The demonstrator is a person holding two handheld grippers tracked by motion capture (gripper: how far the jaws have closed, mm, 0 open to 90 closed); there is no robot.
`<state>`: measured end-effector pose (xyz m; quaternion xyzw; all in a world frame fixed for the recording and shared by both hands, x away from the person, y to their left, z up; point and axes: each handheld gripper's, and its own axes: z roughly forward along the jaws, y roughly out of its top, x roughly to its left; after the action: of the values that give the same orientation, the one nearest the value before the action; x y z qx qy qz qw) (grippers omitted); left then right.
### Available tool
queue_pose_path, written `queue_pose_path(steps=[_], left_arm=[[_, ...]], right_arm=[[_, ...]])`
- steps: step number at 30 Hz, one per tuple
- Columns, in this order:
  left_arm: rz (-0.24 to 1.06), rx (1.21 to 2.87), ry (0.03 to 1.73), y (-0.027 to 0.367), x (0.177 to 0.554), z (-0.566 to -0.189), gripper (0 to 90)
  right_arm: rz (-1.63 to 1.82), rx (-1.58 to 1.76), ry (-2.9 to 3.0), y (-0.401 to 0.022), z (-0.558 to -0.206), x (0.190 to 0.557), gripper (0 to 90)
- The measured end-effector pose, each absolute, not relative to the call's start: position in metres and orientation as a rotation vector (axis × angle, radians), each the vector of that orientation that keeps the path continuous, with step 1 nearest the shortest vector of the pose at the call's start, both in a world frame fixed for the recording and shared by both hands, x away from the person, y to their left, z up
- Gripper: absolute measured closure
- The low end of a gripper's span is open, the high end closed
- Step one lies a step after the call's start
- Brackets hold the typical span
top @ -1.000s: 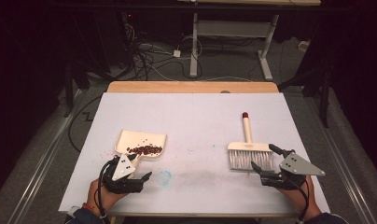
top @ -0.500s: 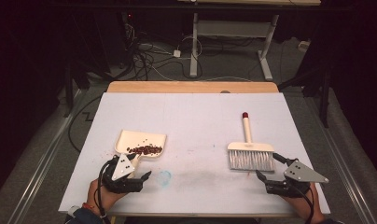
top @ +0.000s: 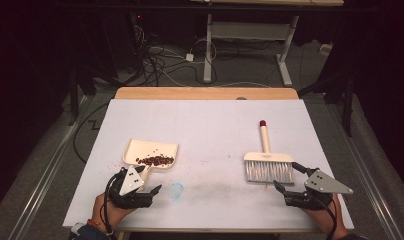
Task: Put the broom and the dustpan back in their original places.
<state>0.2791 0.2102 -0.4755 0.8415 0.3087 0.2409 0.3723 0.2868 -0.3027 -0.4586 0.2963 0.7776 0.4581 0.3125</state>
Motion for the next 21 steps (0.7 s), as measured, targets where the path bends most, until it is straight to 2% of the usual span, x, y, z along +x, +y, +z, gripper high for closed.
queue_pose_path(steps=[21], left_arm=[[0.616,2.162,0.787,0.2101,0.2785,-0.4761,19.7]], right_arm=[[1.211,0.765,2.053,-0.2995,-0.4554,0.2824,16.7]])
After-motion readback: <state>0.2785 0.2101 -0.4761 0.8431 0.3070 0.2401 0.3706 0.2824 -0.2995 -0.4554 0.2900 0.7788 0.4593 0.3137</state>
